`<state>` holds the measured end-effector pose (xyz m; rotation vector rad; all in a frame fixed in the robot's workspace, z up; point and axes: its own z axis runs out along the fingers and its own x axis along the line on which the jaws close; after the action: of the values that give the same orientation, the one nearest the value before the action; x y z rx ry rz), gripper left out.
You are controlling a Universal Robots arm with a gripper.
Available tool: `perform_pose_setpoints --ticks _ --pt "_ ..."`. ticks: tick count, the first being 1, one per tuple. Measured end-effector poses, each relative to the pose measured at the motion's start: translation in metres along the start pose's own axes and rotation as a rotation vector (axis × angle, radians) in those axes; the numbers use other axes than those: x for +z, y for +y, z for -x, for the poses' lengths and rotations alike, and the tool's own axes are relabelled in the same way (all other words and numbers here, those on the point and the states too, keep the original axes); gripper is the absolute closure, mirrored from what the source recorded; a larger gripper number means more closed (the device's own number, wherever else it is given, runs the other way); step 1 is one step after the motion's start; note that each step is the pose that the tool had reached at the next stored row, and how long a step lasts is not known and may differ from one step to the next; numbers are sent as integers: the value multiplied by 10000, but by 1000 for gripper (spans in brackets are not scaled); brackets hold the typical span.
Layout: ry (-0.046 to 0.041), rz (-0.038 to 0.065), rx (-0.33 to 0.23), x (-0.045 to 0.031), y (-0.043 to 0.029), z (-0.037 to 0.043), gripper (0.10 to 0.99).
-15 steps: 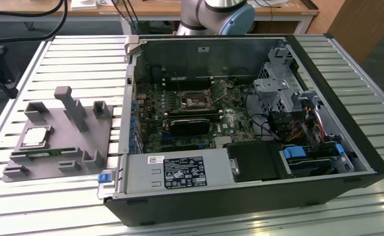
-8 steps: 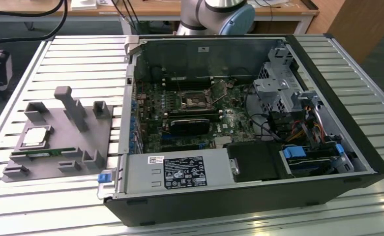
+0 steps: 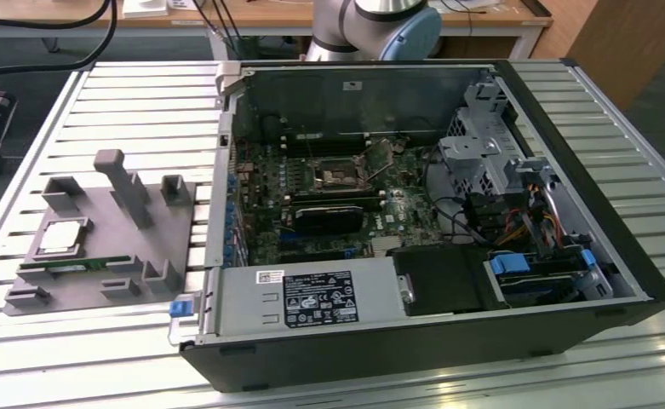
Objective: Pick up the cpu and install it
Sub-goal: 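Pick up the cpu and move it towards the insertion slot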
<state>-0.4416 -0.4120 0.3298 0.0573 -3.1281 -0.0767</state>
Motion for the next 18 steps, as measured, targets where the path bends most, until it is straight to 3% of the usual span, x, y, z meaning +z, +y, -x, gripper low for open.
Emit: perform_pose_setpoints --ticks 4,6,7,9,10,12,13,14,18 --pt "0 0 0 -1 0 0 973" --pt "0 0 0 -1 0 0 851" --pt "0 0 0 -1 0 0 851" --pt "0 0 0 -1 0 0 737" --pt "0 0 0 -2 0 0 737" --pt "0 0 -1 -2 0 0 620" --pt "0 0 0 -2 0 0 620" --pt "1 0 -8 7 0 0 98" --pt "1 -1 -8 9 -1 0 98"
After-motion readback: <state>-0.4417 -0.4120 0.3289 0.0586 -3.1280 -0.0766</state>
